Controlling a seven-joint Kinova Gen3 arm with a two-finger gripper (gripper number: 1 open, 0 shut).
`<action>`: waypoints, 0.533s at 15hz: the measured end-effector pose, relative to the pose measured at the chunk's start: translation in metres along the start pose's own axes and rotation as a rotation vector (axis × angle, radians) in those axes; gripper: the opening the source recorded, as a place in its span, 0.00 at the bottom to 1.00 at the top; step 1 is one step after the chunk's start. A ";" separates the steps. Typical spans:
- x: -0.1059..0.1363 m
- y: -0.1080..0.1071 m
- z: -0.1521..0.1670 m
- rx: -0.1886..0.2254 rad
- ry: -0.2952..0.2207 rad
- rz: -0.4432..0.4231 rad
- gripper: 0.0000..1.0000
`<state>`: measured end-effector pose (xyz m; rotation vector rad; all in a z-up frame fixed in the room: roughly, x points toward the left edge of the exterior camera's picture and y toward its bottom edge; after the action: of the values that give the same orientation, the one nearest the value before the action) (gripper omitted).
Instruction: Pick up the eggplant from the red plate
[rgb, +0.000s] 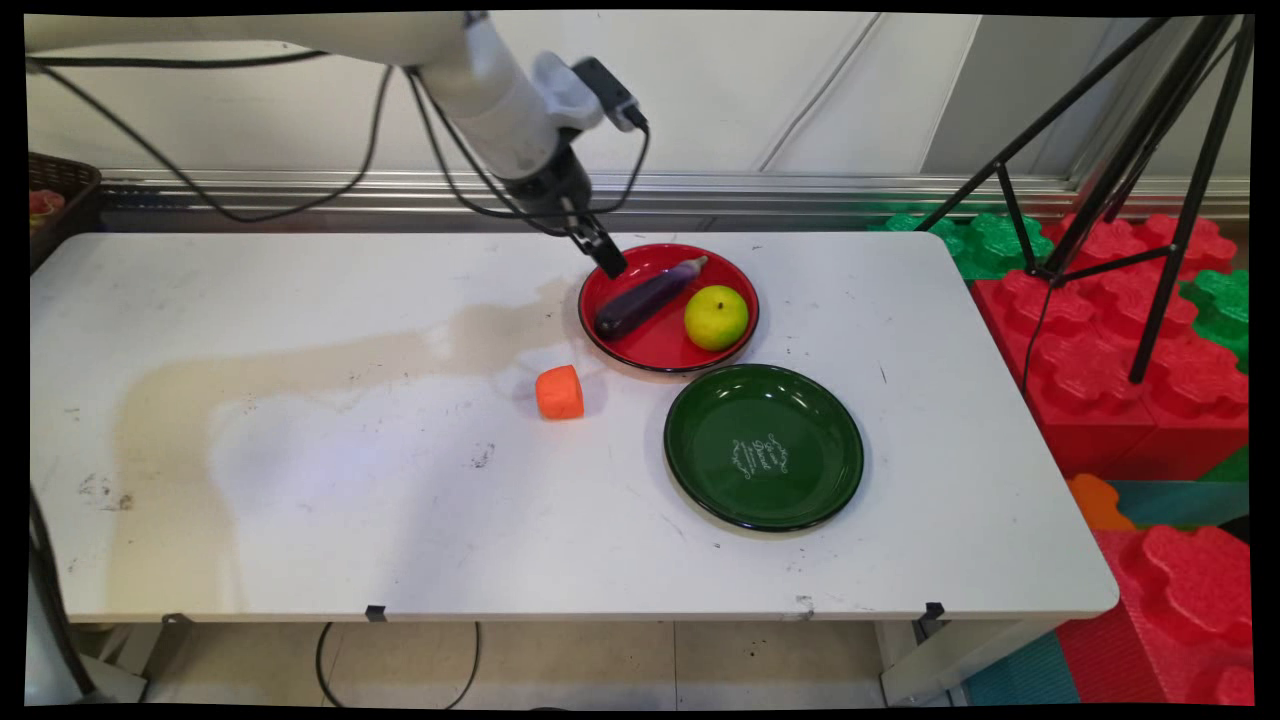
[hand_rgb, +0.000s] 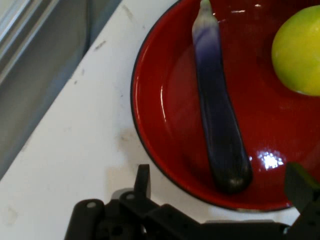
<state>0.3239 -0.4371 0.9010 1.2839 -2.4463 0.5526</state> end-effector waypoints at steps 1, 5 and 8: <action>0.003 0.000 0.007 -0.004 -0.007 0.000 1.00; 0.021 0.000 0.048 -0.032 -0.048 0.009 1.00; 0.030 0.002 0.074 -0.053 -0.074 0.015 1.00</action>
<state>0.2979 -0.4928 0.8492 1.2871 -2.5150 0.4492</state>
